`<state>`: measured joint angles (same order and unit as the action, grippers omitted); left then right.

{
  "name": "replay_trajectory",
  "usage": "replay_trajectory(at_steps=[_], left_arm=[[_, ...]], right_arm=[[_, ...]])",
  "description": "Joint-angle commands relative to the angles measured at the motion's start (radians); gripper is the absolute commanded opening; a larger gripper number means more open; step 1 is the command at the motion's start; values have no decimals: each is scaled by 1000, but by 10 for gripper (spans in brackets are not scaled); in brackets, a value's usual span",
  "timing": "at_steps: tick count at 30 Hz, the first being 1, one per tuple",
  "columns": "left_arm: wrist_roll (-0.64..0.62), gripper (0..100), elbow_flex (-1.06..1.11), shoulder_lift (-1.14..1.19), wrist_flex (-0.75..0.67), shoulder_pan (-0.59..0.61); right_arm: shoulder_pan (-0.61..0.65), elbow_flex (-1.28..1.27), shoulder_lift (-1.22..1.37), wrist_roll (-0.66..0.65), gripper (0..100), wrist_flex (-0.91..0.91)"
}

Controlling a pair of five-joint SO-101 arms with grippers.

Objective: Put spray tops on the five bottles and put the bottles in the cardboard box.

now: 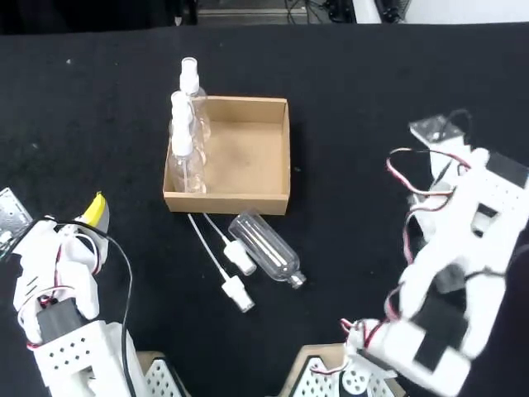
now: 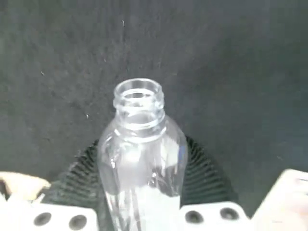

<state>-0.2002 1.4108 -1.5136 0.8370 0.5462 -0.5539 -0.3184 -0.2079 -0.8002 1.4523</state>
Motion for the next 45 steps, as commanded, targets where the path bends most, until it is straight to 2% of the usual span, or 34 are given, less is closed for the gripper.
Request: replay_trajectory(at_steps=[1,6,10,17,24,27,30,35,38,41,45], left_arm=[[48,321,-143,-3,57,4],[143,321,-252,-2,144,-5],[247,321,-305,0,224,-104],[456,321,-404,37,391,-272],[721,321,-581,302,557,-456],[844,321,-647,397,649,-590],[913,321,-673,433,695,-737],[924,321,-602,445,664,-963],[921,321,-501,445,588,-1081],[914,321,-397,445,466,-1150],[884,321,-283,445,296,-1185]], right_arm=[[86,-5,-217,130,28,9],[235,-45,-386,334,28,9],[353,-81,-479,532,28,-44],[388,-367,-607,783,28,-307],[342,-576,-673,816,28,-473],[261,-587,-670,818,28,-499],[195,-585,-644,818,28,-512],[84,-579,-573,890,28,-566],[26,-576,-530,939,28,-605],[17,-575,-499,962,31,-618],[20,-556,-469,967,31,-615]])
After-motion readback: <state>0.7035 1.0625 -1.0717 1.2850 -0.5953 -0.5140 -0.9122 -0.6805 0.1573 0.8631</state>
